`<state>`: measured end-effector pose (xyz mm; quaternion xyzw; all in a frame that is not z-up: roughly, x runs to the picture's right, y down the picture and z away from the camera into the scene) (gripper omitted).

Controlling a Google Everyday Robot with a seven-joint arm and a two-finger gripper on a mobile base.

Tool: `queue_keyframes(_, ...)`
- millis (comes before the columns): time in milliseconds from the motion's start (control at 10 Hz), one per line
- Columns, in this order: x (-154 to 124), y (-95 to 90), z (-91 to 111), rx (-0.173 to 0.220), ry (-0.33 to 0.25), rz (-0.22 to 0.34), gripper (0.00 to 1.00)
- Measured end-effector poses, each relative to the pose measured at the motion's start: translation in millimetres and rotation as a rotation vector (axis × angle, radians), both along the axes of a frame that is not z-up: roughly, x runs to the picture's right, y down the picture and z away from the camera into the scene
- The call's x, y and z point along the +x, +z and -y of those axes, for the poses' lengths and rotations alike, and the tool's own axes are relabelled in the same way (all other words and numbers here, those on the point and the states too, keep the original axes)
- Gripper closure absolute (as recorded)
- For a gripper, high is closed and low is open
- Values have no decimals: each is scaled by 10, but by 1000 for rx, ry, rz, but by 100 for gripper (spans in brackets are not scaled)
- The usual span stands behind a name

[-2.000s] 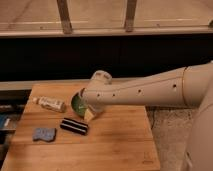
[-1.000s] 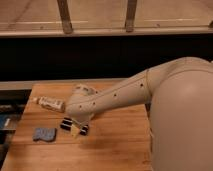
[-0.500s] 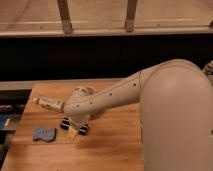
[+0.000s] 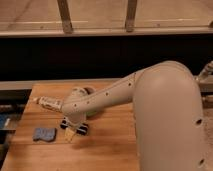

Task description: Place the eraser on the white sponge

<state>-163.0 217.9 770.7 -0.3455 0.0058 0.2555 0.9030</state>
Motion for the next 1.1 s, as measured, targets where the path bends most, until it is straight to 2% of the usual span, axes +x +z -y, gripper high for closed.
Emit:
queue_keyframes(500, -23, 9, -4, -2, -6, 10, 20)
queue_keyframes(800, -324, 58, 43, -1, -44, 55, 20)
queue_keyframes(1100, -444, 102, 29, -11, -56, 91, 20)
